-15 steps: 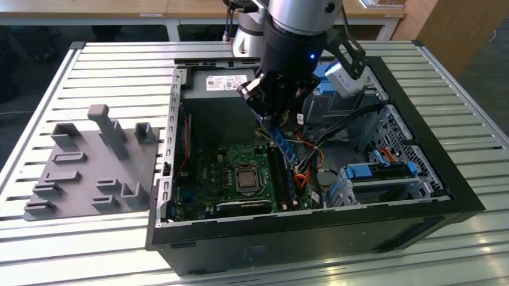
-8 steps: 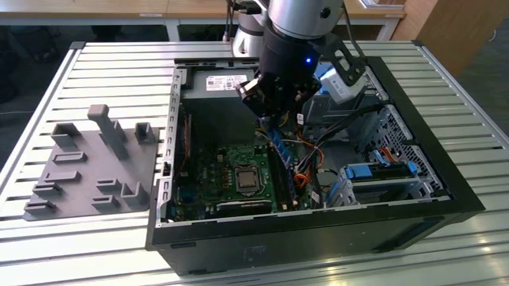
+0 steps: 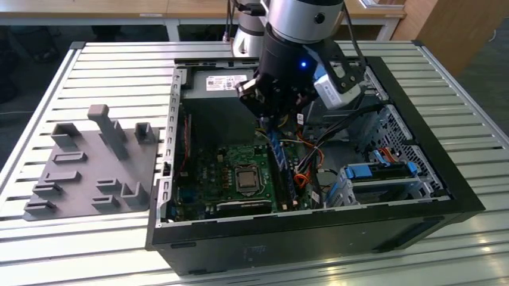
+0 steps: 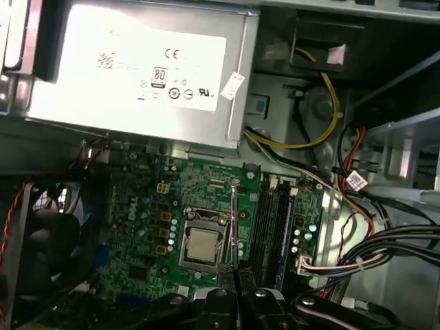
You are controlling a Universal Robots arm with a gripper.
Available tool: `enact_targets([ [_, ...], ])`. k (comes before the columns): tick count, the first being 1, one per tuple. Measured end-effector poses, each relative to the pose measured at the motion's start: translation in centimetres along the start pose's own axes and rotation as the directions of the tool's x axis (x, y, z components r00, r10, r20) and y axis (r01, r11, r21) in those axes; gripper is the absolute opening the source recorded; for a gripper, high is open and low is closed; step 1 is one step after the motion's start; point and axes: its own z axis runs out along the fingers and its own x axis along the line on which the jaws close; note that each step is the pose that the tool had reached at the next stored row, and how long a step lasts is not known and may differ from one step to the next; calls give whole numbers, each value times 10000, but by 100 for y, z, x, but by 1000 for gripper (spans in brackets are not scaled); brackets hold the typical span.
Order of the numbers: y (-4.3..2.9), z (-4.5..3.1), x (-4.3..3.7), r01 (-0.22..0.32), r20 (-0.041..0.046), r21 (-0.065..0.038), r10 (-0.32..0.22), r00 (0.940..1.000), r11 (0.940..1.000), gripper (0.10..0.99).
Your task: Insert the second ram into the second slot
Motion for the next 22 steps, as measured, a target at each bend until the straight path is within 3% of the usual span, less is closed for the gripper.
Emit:
enact_targets([
  [8, -1, 38, -3, -1009, 30, 2, 1009, 9949, 9949, 137],
  [18, -11, 209, -65, -1060, 32, -2, 1060, 9944, 9944, 137],
  [22, -20, 277, -127, -1162, 34, -16, 1162, 9932, 9932, 137],
])
